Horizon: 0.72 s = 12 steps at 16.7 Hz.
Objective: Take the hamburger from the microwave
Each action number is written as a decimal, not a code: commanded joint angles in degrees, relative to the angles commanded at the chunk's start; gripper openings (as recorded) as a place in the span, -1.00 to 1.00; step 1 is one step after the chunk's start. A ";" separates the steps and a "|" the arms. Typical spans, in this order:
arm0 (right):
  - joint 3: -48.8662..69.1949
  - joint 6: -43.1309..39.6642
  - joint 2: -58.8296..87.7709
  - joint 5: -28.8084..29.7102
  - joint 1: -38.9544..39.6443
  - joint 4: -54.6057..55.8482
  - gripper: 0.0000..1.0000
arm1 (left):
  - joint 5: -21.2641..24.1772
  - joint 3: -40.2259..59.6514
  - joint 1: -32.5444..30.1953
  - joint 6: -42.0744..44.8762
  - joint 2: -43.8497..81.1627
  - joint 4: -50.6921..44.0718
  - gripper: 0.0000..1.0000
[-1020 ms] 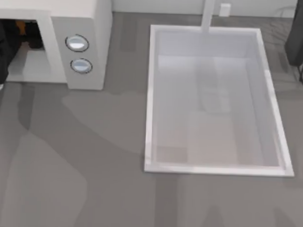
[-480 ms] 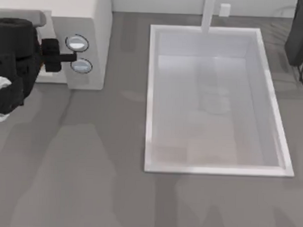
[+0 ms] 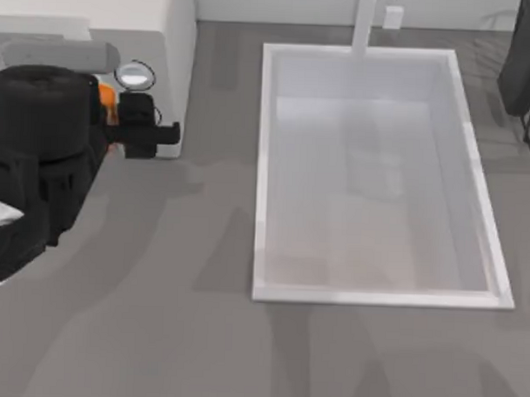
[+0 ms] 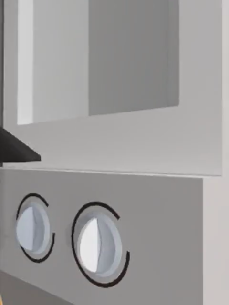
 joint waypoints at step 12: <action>0.00 0.00 0.00 0.00 0.00 0.00 1.00 | -0.15 -4.69 -0.03 0.01 18.43 22.35 -1.00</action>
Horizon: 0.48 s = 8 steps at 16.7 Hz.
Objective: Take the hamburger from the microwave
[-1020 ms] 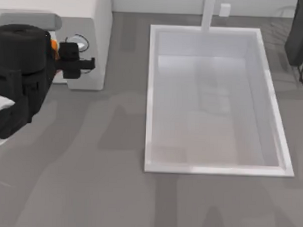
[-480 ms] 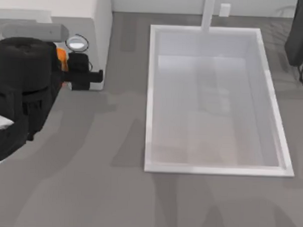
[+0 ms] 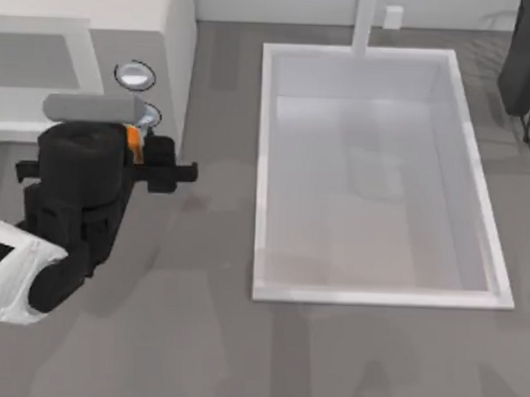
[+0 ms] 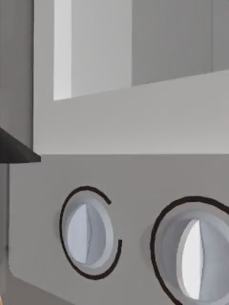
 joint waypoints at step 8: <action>0.00 0.00 0.00 0.00 0.00 0.00 1.00 | 0.65 -6.27 0.00 0.13 16.53 23.70 -1.00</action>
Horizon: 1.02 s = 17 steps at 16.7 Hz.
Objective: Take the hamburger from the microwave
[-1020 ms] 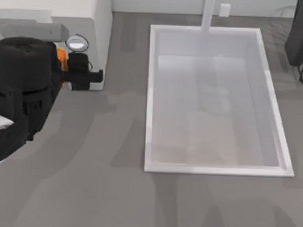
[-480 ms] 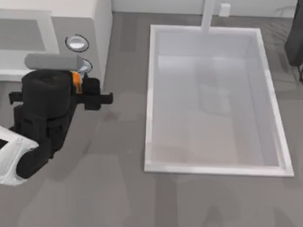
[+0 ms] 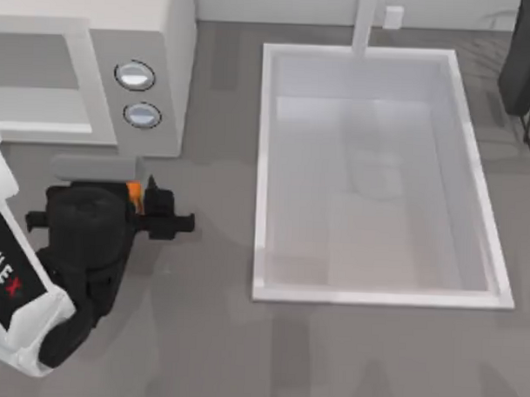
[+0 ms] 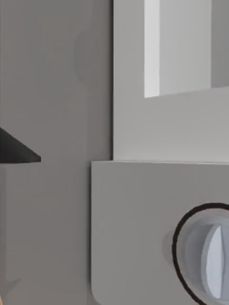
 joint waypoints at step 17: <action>0.00 0.00 0.00 0.00 0.00 0.00 1.00 | 0.02 -0.14 0.01 0.01 0.28 0.33 0.96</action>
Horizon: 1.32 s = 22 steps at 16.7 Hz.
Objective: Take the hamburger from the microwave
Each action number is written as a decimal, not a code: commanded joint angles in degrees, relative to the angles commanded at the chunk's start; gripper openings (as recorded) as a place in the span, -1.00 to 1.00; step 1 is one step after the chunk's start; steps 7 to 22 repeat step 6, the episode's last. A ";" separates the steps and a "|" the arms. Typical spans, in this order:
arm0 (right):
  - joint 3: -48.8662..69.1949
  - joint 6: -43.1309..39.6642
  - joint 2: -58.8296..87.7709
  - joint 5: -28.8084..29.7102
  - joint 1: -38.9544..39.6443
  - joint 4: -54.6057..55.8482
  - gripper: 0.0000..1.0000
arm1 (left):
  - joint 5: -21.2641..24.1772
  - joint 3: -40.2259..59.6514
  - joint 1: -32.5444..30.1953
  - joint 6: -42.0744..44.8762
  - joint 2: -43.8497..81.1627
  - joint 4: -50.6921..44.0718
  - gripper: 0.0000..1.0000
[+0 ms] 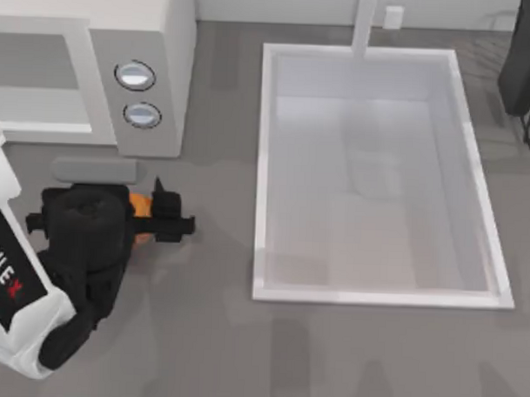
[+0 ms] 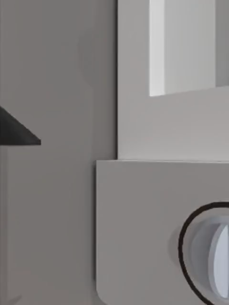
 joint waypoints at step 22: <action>0.00 0.00 0.00 0.00 0.00 0.00 1.00 | 0.00 0.00 0.00 0.00 0.00 0.00 1.00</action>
